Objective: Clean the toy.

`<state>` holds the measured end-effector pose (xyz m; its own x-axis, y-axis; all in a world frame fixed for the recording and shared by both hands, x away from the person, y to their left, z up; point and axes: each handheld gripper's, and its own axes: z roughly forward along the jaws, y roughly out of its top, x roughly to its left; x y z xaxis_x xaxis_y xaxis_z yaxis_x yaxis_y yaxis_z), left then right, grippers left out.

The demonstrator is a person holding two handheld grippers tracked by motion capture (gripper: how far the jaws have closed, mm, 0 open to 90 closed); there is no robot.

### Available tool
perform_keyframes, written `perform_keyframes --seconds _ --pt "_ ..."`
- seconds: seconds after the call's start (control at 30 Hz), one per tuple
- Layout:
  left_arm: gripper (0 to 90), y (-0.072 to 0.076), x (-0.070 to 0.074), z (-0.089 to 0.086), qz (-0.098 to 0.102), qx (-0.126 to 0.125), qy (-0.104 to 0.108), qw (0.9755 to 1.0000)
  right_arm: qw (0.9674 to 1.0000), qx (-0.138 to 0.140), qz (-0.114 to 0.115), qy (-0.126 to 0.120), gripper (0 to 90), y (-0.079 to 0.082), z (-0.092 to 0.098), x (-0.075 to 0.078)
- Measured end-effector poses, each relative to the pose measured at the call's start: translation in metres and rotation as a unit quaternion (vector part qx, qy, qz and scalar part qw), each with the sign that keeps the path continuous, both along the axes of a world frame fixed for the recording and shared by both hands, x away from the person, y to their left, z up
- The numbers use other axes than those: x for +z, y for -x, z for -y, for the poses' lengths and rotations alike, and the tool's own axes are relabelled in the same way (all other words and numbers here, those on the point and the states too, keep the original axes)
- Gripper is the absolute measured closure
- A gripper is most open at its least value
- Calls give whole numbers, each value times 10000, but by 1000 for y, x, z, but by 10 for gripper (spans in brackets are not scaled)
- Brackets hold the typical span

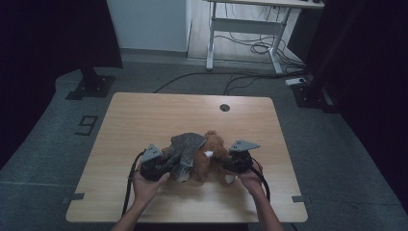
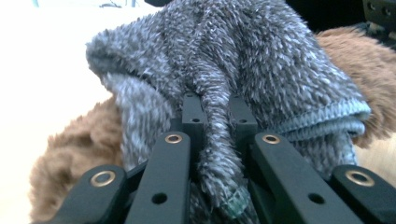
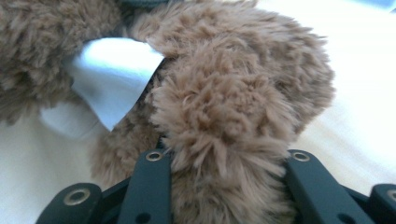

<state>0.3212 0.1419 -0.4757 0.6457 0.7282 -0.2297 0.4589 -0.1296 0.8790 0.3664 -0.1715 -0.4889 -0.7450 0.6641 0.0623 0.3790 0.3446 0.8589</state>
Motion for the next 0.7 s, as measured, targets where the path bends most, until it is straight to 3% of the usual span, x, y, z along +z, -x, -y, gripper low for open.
perform_keyframes --seconds 0.03,0.07,0.1,0.13,0.17,0.2,0.23,0.27,0.5,0.7 --pt "807 -2 2 0 47 31 -7 10000 10000 0 0 0 672 0 0 0" --pt "807 -5 5 1 91 59 -23 9999 9998 -97 148 -3 675 -1 -2 1" --pt "807 -8 8 1 115 96 -22 9999 9992 -228 318 8 681 -2 -4 3" --pt "806 -14 11 1 146 147 -22 9998 9966 -492 663 -54 688 -6 -6 7" --pt "806 -17 13 2 158 179 -22 9997 9966 -492 663 -54 688 -6 -6 7" --pt "805 -26 14 2 130 260 -26 9996 9942 -661 842 -76 689 -10 -7 9" --pt "804 -26 14 2 130 260 -26 9996 9942 -661 842 -76 689 -10 -7 9" --pt "803 -31 11 2 62 292 -58 9995 9920 -825 957 -72 689 -14 -7 7" --pt "798 -28 1 5 -93 223 -91 9997 9963 -514 683 -56 665 -8 3 -15" --pt "797 -24 24 18 129 99 -104 9998 9974 -332 626 -146 660 4 8 -24"
